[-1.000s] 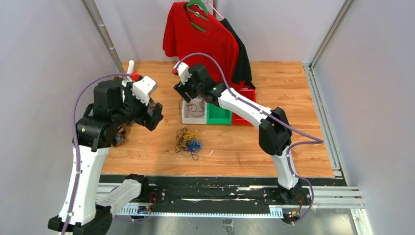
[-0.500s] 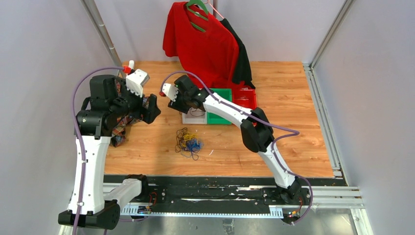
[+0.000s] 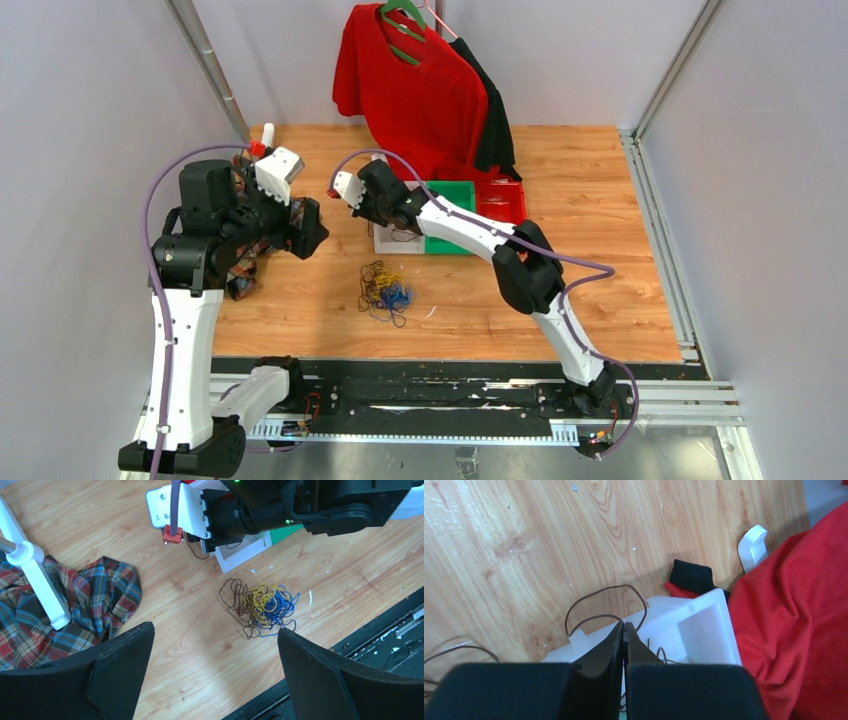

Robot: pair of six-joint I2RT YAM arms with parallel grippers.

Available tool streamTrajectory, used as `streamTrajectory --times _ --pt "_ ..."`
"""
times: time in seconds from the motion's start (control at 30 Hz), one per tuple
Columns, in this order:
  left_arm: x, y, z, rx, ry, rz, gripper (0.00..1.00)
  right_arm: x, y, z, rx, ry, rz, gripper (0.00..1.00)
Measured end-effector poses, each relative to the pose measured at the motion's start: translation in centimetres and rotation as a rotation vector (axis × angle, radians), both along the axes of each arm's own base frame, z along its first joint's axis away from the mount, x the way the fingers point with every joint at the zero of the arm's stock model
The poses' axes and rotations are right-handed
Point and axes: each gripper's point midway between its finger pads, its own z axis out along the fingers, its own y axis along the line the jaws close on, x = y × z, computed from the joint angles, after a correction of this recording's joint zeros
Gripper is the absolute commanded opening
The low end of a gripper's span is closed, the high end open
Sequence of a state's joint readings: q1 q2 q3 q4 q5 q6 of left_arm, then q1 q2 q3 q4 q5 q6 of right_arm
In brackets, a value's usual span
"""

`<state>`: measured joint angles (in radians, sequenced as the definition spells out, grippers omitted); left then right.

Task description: Untangle the cables

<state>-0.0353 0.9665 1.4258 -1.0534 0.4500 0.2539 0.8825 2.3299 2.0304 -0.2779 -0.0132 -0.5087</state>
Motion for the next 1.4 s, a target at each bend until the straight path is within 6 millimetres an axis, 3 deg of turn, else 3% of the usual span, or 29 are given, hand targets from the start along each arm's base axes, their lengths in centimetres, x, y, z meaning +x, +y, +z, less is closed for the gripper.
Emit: streamTrajectory --times 0.2,0.43,0.6,0.7,0.83,1.07,1.17,1.4 --pt "-0.1 0.0 -0.4 -0.001 0.009 -0.003 0.98 0.4 -2.2 2.8 0.103 -0.018 -0.119 0.01" --pt "-0.3 -0.2 -0.4 0.004 0.001 -0.021 0.98 3.3 -8.4 7.4 0.272 -0.060 -0.334 0.00" --pt "-0.4 -0.2 -1.2 0.011 0.015 -0.029 0.98 4.5 -10.6 7.8 0.334 -0.056 -0.413 0.02" --pt "-0.4 -0.2 -1.4 0.012 0.021 -0.031 0.98 3.9 -9.9 7.4 0.350 -0.018 -0.383 0.33" --pt "-0.5 -0.3 -1.4 0.006 0.020 -0.039 0.98 2.3 -7.7 7.3 0.350 0.019 -0.287 0.58" --pt "-0.7 -0.6 -2.2 -0.002 0.044 -0.051 0.98 -0.7 -1.4 6.0 0.282 0.048 -0.091 0.59" --pt "-0.7 -0.6 -2.2 -0.003 0.045 -0.052 0.98 -1.7 -0.7 4.3 0.243 0.084 -0.060 0.59" --pt "-0.8 -0.6 -2.2 -0.004 0.044 -0.054 0.98 -0.9 -1.3 1.9 0.183 0.120 -0.091 0.58"
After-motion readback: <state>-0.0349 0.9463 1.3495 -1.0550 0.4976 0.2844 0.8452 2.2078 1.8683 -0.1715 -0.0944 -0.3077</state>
